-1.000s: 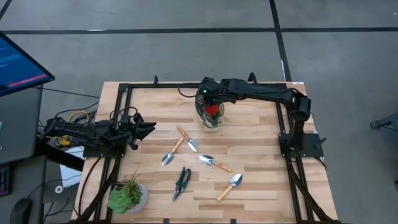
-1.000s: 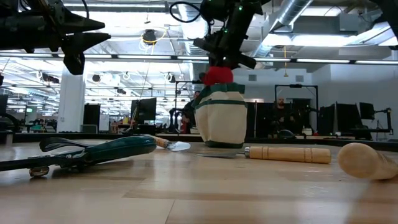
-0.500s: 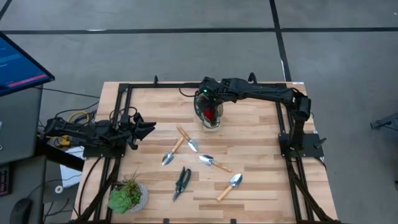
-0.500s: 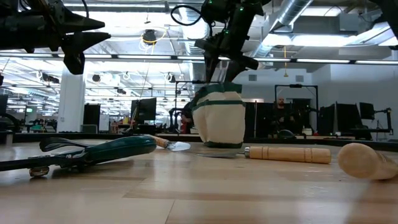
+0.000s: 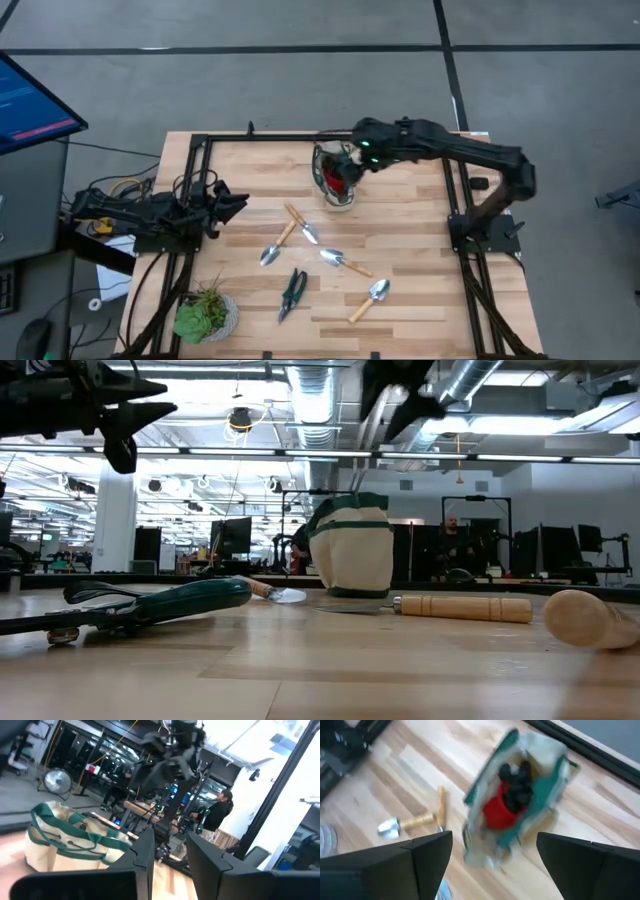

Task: Pick & Place Garden tools in Gardening bag
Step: Put the trowel into the gardening bag

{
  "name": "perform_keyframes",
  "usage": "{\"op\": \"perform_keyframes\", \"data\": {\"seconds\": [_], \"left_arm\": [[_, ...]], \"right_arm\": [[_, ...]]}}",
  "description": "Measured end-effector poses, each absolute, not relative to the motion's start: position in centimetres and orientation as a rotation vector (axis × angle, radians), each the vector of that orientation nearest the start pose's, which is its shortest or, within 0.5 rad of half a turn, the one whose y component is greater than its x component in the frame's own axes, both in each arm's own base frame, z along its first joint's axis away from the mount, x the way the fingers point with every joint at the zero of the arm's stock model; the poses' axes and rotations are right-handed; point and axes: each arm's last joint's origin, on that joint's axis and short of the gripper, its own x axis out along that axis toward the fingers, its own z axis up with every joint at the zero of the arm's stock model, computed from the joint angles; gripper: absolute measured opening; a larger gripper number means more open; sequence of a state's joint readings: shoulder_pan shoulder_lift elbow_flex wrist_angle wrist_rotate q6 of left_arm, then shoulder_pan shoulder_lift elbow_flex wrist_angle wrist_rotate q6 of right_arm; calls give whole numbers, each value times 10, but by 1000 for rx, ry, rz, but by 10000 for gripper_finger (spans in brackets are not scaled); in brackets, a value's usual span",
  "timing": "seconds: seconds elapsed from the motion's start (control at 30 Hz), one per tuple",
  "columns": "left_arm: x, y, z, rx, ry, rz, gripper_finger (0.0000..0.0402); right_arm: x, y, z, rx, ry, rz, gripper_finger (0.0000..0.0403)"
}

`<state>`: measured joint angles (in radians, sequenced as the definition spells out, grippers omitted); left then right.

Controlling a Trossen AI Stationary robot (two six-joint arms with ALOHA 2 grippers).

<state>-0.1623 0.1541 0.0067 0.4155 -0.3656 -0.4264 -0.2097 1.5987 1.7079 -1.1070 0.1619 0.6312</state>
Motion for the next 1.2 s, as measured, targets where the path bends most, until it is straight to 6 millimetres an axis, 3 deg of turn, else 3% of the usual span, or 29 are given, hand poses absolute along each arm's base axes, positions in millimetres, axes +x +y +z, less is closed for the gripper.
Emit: {"op": "perform_keyframes", "data": {"seconds": [0.2,0.4,0.6,0.83,1.03,1.2], "left_arm": [[111,-7,194,-558,-228,170,72],[139,-7,206,-594,-121,387,72],[184,-8,204,-724,32,553,72],[226,-1,174,-970,289,593,72],[236,6,164,-1086,353,582,72],[233,10,187,-1132,241,499,72]], "right_arm": [[268,-42,398,552,855,-715,283],[248,-20,402,530,905,-760,283],[244,-9,399,512,958,-755,283],[246,-3,396,491,982,-741,283],[244,1,395,472,1008,-731,283],[243,3,395,464,1019,-728,283]]}}
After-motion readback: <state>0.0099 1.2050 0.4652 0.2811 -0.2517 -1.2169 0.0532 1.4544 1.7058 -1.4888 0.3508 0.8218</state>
